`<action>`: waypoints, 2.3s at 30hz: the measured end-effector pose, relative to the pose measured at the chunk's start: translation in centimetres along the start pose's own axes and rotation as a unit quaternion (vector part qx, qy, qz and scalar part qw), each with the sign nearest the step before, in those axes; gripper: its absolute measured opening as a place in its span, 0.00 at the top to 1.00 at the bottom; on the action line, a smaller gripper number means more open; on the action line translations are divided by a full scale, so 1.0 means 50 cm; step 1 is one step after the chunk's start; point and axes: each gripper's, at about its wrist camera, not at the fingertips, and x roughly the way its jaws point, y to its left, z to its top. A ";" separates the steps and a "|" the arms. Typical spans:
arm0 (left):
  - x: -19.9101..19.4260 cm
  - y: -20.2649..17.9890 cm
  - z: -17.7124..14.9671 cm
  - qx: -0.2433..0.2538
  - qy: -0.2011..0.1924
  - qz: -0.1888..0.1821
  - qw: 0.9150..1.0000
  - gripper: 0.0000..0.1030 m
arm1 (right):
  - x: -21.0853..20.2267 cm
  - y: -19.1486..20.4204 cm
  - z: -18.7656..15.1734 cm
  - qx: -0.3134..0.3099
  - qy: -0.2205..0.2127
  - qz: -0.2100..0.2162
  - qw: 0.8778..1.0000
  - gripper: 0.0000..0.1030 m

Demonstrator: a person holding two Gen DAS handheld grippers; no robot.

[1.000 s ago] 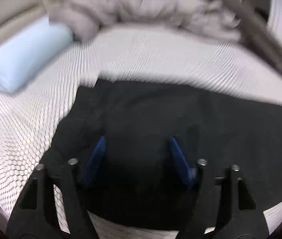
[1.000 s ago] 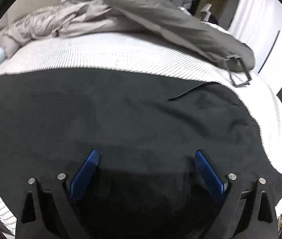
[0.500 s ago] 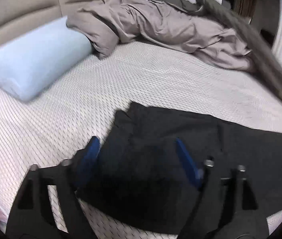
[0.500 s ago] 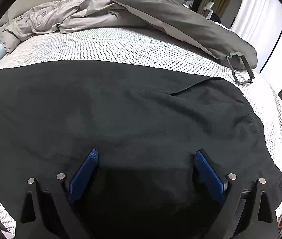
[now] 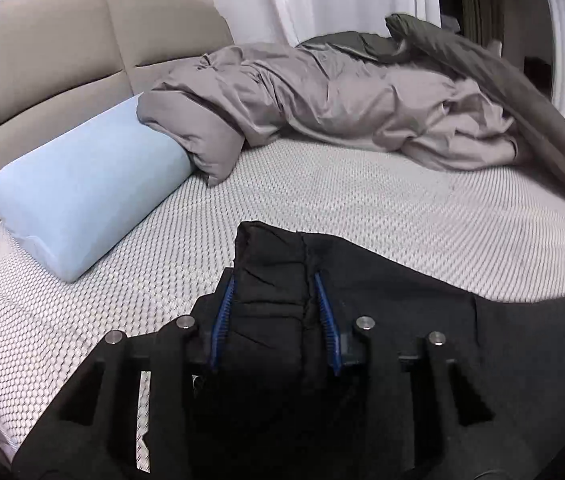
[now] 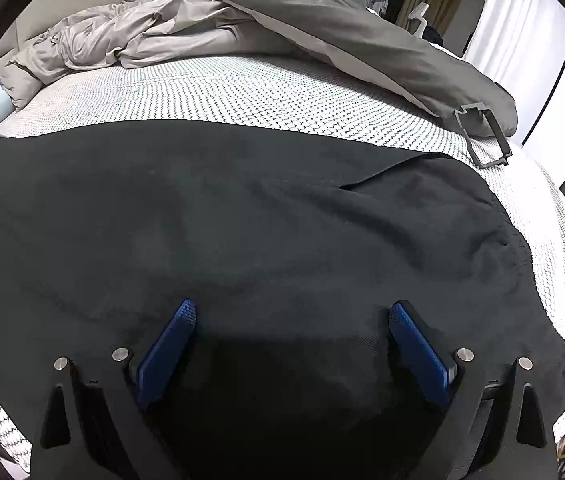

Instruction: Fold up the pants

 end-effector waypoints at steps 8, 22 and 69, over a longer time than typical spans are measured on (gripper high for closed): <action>0.133 0.005 -0.042 -0.017 0.129 0.050 0.990 0.49 | -0.021 0.003 0.006 0.006 -0.002 0.004 1.000 0.04; -0.056 -0.419 -0.180 0.212 0.125 -0.146 0.958 0.20 | -0.019 0.301 0.071 -0.092 0.024 0.152 0.984 0.04; -0.108 -0.432 -0.122 0.083 0.118 -0.241 0.960 0.27 | -0.048 0.188 0.006 -0.105 0.024 0.098 0.989 0.04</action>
